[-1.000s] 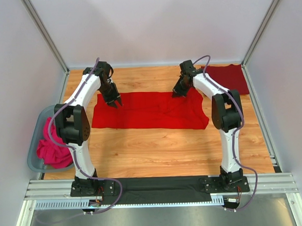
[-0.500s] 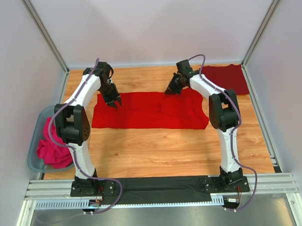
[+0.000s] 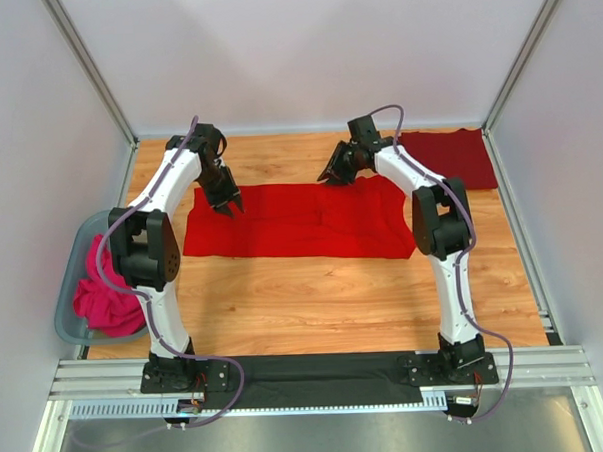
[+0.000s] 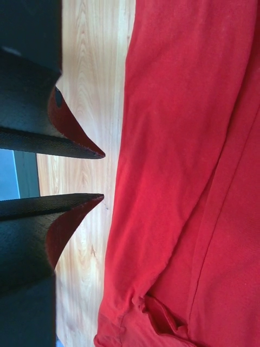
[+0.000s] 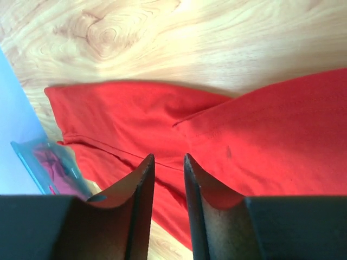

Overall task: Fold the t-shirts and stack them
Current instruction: Fold the tshirt

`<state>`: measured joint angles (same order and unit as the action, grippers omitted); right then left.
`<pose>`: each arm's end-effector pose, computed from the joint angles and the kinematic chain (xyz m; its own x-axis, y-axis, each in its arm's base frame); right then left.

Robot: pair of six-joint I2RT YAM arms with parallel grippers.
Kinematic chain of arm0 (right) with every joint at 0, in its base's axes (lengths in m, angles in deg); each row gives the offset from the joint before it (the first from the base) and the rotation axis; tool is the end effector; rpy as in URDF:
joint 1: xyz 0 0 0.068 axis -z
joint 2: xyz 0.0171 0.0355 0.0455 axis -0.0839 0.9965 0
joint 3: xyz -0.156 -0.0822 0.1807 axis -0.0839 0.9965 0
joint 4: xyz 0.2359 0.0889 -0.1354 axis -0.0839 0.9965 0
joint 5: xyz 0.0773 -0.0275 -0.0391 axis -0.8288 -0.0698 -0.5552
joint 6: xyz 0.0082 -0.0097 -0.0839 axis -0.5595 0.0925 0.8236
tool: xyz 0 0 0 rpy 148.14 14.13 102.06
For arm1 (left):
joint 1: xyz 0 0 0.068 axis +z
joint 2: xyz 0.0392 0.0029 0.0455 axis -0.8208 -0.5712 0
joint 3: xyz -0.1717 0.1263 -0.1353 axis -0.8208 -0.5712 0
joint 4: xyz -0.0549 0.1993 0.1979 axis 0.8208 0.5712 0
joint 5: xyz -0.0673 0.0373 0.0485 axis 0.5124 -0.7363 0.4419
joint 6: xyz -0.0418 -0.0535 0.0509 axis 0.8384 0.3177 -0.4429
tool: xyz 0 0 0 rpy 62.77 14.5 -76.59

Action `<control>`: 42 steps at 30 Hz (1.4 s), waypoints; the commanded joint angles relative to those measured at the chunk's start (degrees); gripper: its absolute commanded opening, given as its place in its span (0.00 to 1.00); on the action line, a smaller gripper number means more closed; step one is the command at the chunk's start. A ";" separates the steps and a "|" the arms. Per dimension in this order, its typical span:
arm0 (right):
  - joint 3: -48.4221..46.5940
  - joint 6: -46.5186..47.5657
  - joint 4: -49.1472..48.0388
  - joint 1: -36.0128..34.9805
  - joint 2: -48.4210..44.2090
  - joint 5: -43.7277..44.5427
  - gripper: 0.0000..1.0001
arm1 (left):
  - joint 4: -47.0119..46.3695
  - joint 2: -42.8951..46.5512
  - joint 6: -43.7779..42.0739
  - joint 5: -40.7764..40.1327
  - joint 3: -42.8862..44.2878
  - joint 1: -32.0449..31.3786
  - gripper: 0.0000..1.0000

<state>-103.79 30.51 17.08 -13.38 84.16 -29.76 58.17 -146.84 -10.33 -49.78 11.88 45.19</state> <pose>0.5062 0.1955 0.1318 -0.8914 0.4075 -0.1986 0.2011 0.7481 0.6324 0.4173 -0.0875 0.1917 -0.9043 -0.4193 -0.0805 -0.3836 0.8807 -0.2777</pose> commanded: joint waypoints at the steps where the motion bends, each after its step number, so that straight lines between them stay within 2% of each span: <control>1: -3.45 0.33 9.49 0.87 -3.54 4.87 0.31 | -1.88 2.16 -1.75 0.96 -0.44 0.22 0.40; 2: -2.93 -0.29 15.43 1.14 -5.03 8.45 0.31 | -2.67 1.99 -2.28 2.10 -0.62 0.22 0.40; 4: 0.91 -1.00 20.83 2.02 -6.71 11.90 0.32 | -4.34 1.02 -4.47 5.08 -0.71 -0.13 0.41; 8: 8.31 1.45 19.89 2.64 -11.02 14.89 0.32 | -3.56 -1.44 -7.38 5.28 -0.62 -1.27 0.41; 17: 11.05 5.23 17.87 4.13 -8.30 19.56 0.33 | -4.70 -2.15 -5.46 1.42 -9.84 -1.36 0.41; 23: 5.70 8.84 18.31 5.27 -2.68 20.79 0.32 | -3.31 1.09 -2.20 -2.19 -13.11 -1.19 0.42; 26: 0.34 11.39 18.74 5.45 0.75 20.35 0.32 | -1.29 3.47 -1.67 -2.37 -9.86 -0.75 0.43; 30: -8.53 14.03 19.18 5.80 5.93 17.81 0.32 | 1.88 4.62 -3.69 -3.25 -0.30 -0.83 0.43; 33: -16.26 15.26 20.76 6.42 10.24 16.14 0.32 | 3.56 4.97 -6.41 -3.07 1.75 -1.09 0.43; 35: -20.30 16.13 19.98 7.03 11.82 13.86 0.32 | 2.51 5.84 -8.52 -3.51 -0.17 -1.88 0.41; 39: -23.57 16.67 14.62 8.26 14.46 8.67 0.33 | 0.22 6.38 -9.84 -2.20 -8.95 -2.50 0.38; 42: -24.54 16.84 9.19 9.05 14.82 5.07 0.35 | -0.83 5.59 -10.28 -2.37 -12.04 -3.03 0.37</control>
<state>-125.39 45.53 33.91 -5.43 97.96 -19.88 57.60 -140.53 -18.22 -52.32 2.83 42.72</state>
